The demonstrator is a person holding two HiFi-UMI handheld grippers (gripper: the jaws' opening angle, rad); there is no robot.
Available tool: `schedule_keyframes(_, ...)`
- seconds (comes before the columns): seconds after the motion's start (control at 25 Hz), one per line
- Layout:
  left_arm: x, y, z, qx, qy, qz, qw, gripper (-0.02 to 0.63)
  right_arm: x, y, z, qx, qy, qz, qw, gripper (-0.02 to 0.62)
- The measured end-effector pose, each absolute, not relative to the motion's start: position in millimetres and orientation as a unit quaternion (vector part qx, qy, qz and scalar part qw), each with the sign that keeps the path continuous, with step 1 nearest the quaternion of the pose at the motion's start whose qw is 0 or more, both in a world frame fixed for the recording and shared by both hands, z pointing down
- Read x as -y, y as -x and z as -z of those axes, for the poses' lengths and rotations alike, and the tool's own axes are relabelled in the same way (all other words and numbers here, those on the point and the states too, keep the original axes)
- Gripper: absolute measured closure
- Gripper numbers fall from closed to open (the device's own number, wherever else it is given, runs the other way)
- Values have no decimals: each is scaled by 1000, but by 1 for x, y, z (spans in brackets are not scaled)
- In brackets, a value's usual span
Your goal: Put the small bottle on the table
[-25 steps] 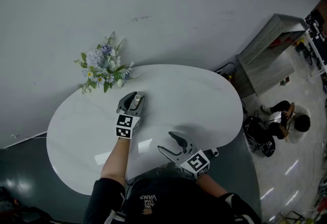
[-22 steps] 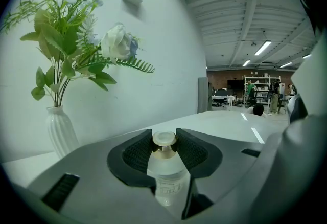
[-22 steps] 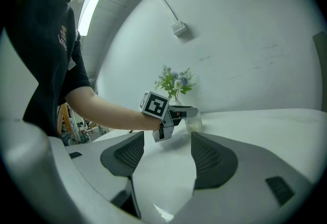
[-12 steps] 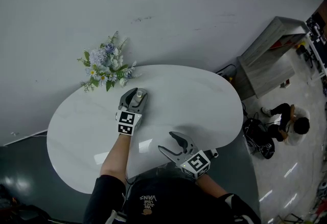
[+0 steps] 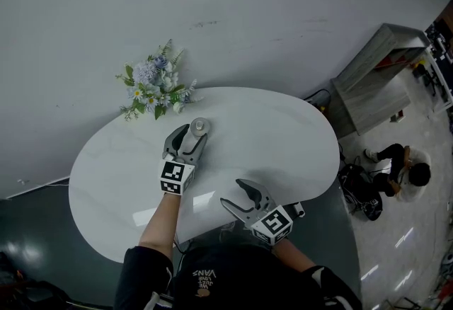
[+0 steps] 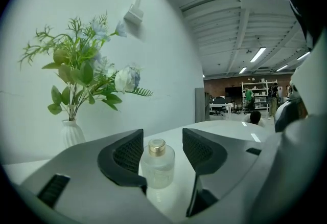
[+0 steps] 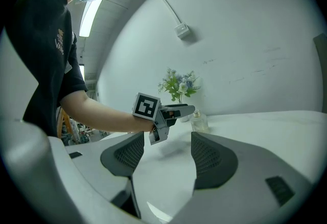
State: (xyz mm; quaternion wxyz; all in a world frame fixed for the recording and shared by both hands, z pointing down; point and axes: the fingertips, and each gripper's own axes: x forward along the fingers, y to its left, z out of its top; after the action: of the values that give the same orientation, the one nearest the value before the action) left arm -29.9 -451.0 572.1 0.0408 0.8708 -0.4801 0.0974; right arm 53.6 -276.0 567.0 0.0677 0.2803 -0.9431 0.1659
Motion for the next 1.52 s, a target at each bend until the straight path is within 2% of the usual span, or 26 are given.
schedule_keyframes(1.04, 256, 62, -508, 397, -913, -76, 50, 370, 203, -8, -531, 929, -342, -135, 49, 334)
schedule_keyframes(1.52, 170, 112, -476, 393, -916, -63, 48, 425, 137, 33, -504, 924, -361, -113, 48, 335)
